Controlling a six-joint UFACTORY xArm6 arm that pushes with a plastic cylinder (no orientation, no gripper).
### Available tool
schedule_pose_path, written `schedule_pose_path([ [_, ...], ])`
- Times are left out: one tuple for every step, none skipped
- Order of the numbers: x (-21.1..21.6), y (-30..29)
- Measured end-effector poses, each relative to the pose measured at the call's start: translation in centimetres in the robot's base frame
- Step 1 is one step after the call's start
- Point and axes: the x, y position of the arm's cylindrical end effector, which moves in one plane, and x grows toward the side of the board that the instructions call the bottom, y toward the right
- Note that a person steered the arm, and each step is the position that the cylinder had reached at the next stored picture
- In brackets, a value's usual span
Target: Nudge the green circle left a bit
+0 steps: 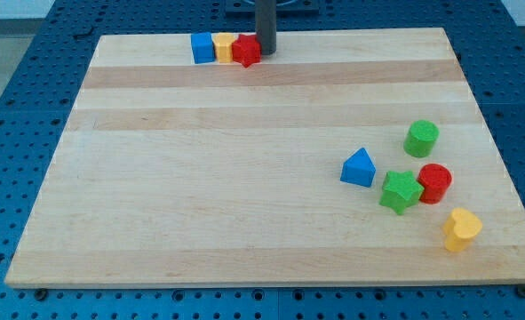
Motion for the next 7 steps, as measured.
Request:
schedule_pose_path([
  [0.2, 0.8],
  [1.2, 6.5],
  [3.9, 12.6],
  [7.1, 19.9],
  [11.5, 27.5],
  [17.4, 32.2],
  [22.4, 32.5],
])
